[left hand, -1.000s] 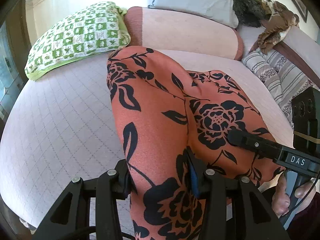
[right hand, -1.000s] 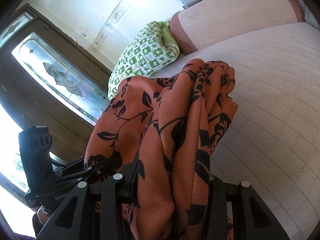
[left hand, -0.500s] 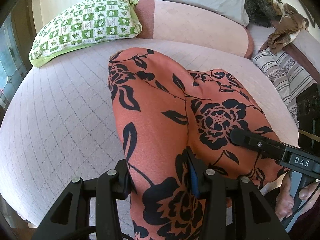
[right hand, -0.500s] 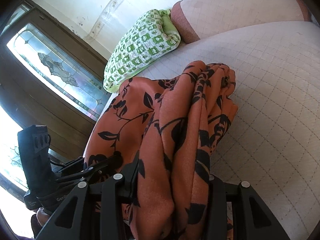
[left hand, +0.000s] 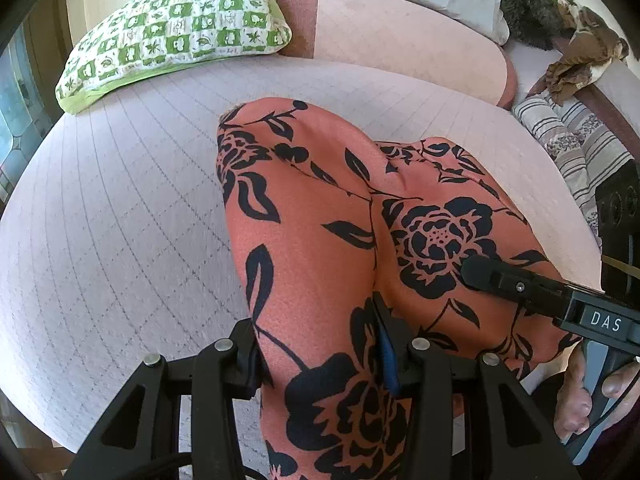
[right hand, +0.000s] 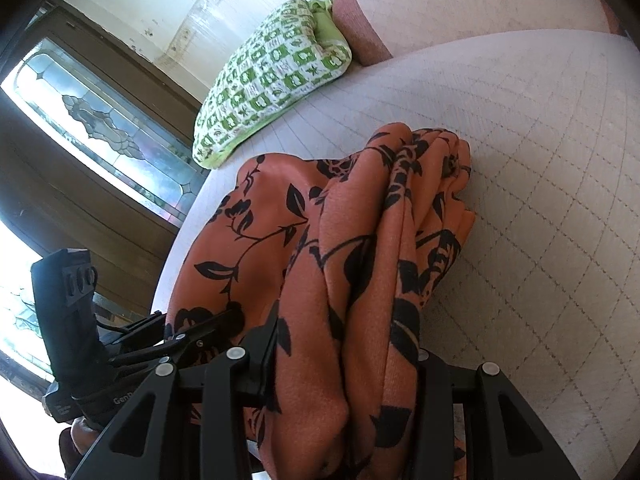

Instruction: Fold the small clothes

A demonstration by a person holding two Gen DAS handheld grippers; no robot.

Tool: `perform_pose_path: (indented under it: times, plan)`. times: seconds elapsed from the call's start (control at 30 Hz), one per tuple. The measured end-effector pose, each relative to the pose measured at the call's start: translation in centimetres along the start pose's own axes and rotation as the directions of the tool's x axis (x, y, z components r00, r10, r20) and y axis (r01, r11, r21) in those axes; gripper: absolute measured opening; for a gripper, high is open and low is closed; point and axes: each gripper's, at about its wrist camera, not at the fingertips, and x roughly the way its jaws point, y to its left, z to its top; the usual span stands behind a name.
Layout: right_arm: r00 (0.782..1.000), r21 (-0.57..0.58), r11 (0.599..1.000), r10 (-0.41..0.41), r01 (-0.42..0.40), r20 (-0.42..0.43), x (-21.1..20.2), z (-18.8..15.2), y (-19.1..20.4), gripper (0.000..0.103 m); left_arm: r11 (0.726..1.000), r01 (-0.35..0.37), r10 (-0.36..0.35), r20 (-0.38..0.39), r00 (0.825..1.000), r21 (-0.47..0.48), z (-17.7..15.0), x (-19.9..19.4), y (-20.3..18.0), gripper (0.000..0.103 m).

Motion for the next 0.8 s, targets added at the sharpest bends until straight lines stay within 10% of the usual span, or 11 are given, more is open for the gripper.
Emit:
perform_pose_path:
  times: [0.3, 0.8]
  plan:
    - [1.000, 0.013, 1.000, -0.009, 0.010, -0.018, 0.5, 0.3, -0.1, 0.042, 1.000, -0.005, 0.005, -0.003, 1.000, -0.001, 0.4, 0.1, -0.9, 0.049]
    - [0.996, 0.078, 0.996, -0.042, 0.048, -0.074, 1.8, 1.0, -0.9, 0.053, 0.992, -0.124, 0.123, 0.018, 0.992, 0.028, 0.3, 1.2, -1.5, 0.080]
